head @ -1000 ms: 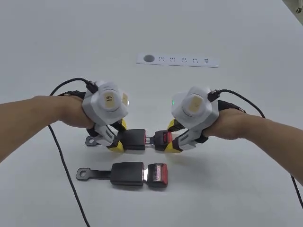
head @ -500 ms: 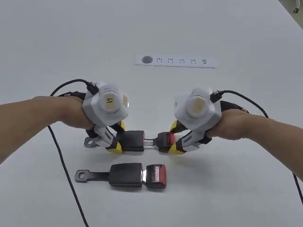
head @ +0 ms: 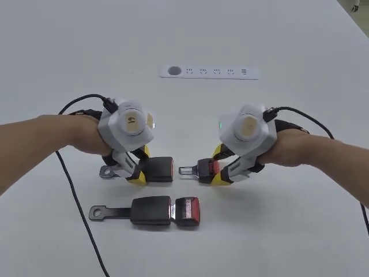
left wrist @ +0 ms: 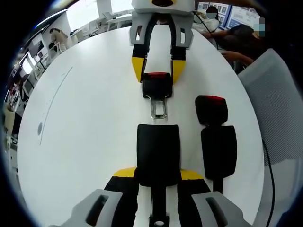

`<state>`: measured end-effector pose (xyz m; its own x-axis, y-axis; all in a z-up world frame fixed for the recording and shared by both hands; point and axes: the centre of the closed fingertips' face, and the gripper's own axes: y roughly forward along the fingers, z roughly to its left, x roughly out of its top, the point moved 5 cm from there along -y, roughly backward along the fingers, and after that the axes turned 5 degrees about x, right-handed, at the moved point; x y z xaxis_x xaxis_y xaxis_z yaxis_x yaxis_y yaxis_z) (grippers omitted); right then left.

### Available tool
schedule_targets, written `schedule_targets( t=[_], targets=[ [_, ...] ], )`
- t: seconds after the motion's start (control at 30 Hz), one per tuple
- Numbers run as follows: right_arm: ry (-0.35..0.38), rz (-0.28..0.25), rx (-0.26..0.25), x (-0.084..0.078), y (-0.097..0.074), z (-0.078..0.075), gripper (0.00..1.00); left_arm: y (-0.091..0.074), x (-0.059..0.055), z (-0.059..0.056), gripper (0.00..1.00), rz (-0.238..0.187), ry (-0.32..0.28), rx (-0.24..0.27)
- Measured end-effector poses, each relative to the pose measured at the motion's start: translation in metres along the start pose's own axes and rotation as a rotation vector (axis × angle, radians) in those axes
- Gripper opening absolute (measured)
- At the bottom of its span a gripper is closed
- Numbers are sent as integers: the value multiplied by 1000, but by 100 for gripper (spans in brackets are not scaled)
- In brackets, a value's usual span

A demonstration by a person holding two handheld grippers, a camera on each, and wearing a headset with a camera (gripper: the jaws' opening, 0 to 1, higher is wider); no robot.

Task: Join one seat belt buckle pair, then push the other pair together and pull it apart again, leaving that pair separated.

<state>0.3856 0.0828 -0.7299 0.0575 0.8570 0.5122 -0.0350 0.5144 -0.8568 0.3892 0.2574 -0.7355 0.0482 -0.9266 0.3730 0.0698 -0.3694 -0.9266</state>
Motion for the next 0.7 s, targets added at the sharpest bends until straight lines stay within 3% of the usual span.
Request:
schedule_targets(
  t=[0.7],
  targets=[
    [20,6,-7,-20,-11,-7,30,-5,6,-5,32,-4,-4,4]
  ],
)
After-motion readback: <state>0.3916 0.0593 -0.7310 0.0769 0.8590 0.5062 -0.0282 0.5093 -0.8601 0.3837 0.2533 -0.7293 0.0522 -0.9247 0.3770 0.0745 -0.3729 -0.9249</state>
